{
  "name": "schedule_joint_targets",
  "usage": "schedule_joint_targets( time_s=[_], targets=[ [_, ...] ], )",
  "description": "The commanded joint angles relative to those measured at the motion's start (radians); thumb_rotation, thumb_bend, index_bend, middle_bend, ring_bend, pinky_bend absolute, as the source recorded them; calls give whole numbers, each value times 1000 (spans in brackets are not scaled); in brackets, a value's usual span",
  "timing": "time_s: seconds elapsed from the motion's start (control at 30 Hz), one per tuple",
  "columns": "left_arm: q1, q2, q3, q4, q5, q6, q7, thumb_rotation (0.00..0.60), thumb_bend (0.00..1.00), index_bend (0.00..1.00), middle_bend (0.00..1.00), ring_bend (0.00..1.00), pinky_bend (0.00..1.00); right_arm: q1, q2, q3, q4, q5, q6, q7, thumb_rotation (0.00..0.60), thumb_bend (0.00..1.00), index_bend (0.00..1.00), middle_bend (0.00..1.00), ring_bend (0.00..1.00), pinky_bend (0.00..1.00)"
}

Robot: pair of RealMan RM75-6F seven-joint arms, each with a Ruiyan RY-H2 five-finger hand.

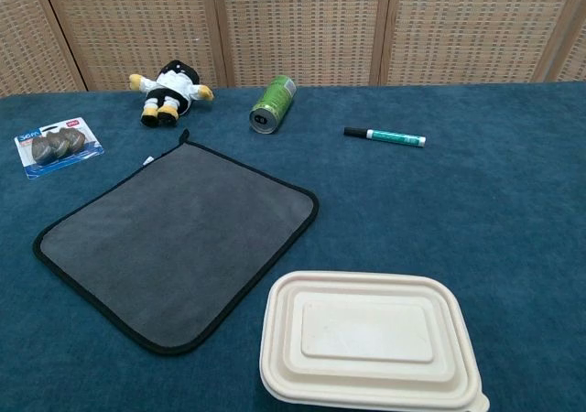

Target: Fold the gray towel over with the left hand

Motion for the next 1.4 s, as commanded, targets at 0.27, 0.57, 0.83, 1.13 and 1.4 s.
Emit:
schedule_joint_targets(
  time_s=[0.27, 0.57, 0.83, 1.13, 1.4],
  targets=[
    [-22, 2, -7, -11, -20, -47, 9, 600, 271, 0, 0, 0, 0, 3, -1, 5, 5, 15, -9, 7, 600, 0, 0, 0, 0, 0],
    [-230, 73, -119, -134, -145, -338, 116, 600, 273, 0, 0, 0, 0, 19, -4, 26, 21, 66, -45, 17, 600, 0, 0, 0, 0, 0],
    [-595, -22, -265, -18, -432, -779, 246, 600, 272, 0, 0, 0, 0, 39, -9, 43, 52, 143, -114, 36, 600, 0, 0, 0, 0, 0],
    [-851, -279, -288, 301, -702, -932, 353, 600, 279, 133, 0, 0, 0, 52, -21, 64, 98, 218, -166, 48, 600, 0, 0, 0, 0, 0],
    [-1009, -456, -247, 530, -886, -996, 404, 600, 309, 175, 0, 0, 0, 62, -30, 71, 122, 252, -198, 47, 600, 0, 0, 0, 0, 0]
  ],
)
